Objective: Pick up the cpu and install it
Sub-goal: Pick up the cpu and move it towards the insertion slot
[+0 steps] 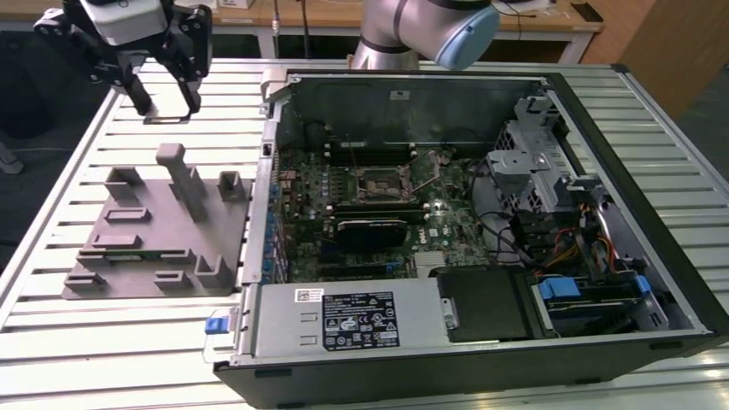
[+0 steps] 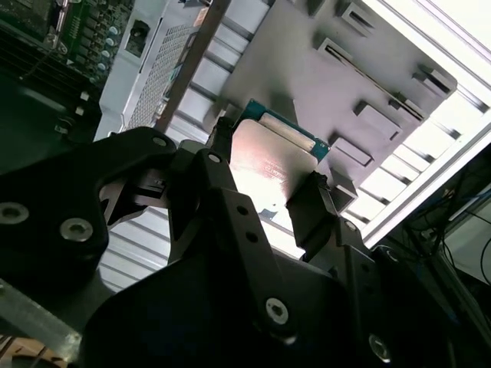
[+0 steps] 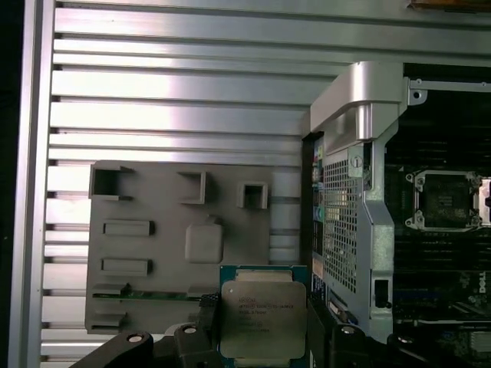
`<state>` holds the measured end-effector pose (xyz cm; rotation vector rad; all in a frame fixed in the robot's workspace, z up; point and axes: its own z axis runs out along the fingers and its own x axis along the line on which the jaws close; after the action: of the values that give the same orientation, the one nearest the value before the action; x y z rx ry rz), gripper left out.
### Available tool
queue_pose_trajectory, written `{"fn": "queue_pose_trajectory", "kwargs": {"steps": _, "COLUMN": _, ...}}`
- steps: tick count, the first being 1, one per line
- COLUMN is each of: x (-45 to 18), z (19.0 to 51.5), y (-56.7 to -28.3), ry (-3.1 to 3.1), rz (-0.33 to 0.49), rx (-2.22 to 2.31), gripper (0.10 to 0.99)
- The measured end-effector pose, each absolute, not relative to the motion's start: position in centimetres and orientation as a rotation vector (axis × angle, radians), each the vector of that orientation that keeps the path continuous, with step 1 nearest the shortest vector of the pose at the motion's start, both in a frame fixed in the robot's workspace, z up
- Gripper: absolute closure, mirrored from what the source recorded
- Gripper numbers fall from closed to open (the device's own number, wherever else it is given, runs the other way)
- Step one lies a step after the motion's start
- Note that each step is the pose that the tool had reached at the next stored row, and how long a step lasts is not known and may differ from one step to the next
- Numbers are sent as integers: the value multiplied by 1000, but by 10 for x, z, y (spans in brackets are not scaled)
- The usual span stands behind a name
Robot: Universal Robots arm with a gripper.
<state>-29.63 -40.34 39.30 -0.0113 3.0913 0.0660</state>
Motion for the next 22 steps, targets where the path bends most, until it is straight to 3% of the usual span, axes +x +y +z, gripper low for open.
{"fn": "queue_pose_trajectory", "kwargs": {"steps": 22, "x": -269, "z": 393, "y": -403, "ry": 3091, "rz": 66, "rx": -11, "gripper": 545}}
